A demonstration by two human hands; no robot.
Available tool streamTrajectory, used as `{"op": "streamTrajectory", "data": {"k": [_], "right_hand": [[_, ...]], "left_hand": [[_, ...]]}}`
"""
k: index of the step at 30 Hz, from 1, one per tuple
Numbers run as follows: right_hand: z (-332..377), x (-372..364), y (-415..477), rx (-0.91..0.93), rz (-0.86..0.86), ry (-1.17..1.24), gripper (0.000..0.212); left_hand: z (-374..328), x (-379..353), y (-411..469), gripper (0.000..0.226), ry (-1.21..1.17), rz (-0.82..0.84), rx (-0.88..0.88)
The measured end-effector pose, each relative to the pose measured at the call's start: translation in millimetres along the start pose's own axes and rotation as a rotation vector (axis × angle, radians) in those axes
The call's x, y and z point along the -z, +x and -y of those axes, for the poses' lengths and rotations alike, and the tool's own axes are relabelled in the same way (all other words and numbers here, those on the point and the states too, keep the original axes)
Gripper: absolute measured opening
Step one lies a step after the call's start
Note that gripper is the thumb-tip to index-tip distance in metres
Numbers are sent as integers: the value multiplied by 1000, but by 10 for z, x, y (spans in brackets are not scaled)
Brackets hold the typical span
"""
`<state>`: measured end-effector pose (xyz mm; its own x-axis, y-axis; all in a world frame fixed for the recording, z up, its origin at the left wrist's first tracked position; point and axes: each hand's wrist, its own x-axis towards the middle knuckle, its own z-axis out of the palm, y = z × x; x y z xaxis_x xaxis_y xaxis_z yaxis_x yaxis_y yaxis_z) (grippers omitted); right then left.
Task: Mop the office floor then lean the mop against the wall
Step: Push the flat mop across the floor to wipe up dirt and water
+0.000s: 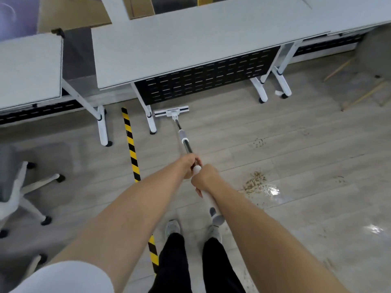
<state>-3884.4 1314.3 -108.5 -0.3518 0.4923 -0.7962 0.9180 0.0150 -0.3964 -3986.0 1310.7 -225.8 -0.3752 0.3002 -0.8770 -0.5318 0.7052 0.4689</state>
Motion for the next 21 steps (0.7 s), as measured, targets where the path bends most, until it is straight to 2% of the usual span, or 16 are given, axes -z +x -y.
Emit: {"op": "streamTrajectory", "data": {"k": [5, 9, 11, 13, 15, 19, 21], "right_hand": [[71, -798, 430, -33, 59, -35, 14], [-151, -1288, 483, -97, 69, 84, 33], [-260, -1428, 465, -128, 111, 215, 36], [-365, -1511, 443, -176, 151, 411, 30], [-472, -1594, 435, -180, 157, 483, 25], [-763, -1802, 510, -116, 86, 320, 31], [-965, -1907, 473, -110, 88, 284, 32]], "left_hand": [[361, 485, 515, 46, 101, 31, 99], [692, 650, 674, 22, 206, 66, 122], [812, 696, 709, 9, 229, 41, 102], [912, 734, 713, 12, 245, 22, 69], [1029, 729, 683, 17, 249, -1, 23], [1372, 591, 689, 29, 341, -67, -98], [1590, 501, 640, 29, 365, -83, -94]]}}
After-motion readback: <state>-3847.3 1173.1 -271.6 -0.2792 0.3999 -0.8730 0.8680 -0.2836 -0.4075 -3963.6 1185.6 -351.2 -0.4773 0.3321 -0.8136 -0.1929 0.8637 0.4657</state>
